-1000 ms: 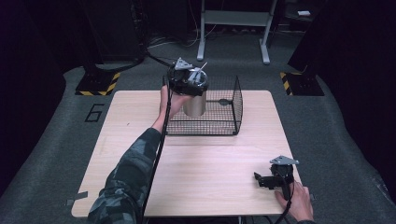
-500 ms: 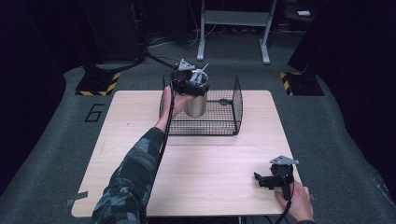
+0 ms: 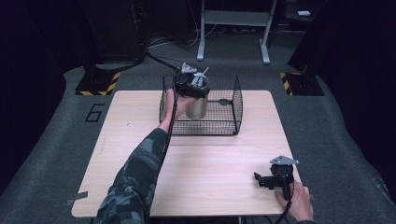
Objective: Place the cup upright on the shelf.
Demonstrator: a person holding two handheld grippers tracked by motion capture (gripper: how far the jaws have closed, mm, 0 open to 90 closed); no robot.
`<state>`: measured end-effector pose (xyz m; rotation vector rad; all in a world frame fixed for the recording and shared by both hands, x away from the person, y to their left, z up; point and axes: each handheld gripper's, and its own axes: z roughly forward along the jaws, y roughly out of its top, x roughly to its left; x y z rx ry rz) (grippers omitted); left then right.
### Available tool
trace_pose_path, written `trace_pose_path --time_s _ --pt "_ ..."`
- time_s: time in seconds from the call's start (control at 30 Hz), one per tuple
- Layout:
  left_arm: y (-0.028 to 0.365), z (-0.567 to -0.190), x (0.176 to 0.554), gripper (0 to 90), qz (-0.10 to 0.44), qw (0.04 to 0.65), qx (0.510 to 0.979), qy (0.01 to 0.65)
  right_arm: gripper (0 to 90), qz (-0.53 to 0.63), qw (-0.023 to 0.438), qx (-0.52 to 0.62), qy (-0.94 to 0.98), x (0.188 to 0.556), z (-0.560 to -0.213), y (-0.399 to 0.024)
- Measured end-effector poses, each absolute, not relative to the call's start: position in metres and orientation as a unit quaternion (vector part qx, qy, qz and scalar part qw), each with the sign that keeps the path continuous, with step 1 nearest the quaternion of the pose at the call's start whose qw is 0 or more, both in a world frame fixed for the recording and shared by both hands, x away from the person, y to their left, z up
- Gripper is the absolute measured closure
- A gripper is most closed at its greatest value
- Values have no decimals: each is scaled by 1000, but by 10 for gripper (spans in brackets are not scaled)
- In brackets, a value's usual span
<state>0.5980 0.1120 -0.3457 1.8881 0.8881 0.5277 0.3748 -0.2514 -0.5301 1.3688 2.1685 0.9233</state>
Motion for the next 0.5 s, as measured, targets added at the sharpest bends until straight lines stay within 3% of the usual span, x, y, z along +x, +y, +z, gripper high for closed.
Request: trace_pose_path --time_s 0.5 --pt "106 -364 608 38 214 470 766 383 0 332 207 491 778 375 -530 -251"
